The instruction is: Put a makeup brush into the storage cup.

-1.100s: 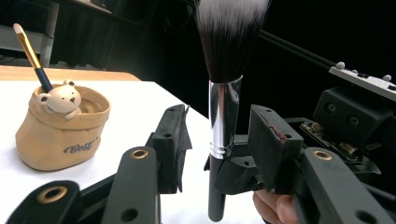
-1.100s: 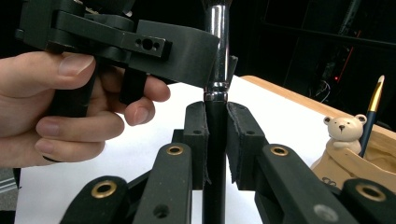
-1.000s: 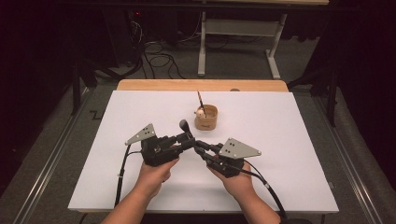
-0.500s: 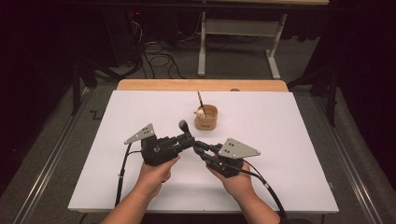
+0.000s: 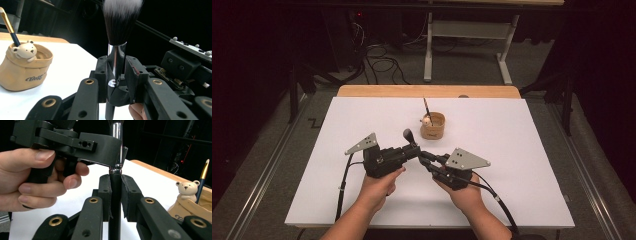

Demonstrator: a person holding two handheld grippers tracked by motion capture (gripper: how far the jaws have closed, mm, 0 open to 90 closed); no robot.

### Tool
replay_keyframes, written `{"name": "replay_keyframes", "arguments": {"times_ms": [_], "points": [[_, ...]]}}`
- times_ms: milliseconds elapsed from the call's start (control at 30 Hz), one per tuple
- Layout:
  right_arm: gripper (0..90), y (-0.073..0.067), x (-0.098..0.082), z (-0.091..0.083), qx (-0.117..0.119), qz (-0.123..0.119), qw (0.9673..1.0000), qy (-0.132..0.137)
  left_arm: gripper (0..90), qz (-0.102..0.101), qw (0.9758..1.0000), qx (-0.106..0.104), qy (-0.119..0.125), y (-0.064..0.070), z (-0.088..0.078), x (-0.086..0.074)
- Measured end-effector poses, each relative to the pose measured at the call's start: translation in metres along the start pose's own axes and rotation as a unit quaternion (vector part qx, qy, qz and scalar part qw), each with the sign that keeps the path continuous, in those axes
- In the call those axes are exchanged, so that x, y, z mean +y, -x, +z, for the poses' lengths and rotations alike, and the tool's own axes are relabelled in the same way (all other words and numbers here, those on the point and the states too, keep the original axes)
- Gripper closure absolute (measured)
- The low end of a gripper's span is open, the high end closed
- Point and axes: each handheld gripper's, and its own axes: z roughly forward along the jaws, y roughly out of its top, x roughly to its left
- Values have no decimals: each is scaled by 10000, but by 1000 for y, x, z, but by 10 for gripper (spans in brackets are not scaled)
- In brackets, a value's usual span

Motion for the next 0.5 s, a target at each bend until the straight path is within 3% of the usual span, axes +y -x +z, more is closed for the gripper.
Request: {"name": "replay_keyframes", "arguments": {"times_ms": [500], "points": [[804, 1, -1, 2, 61, 1, 10000, 42, 770, 27, 10000, 53, -4, -1, -1, -1]]}}
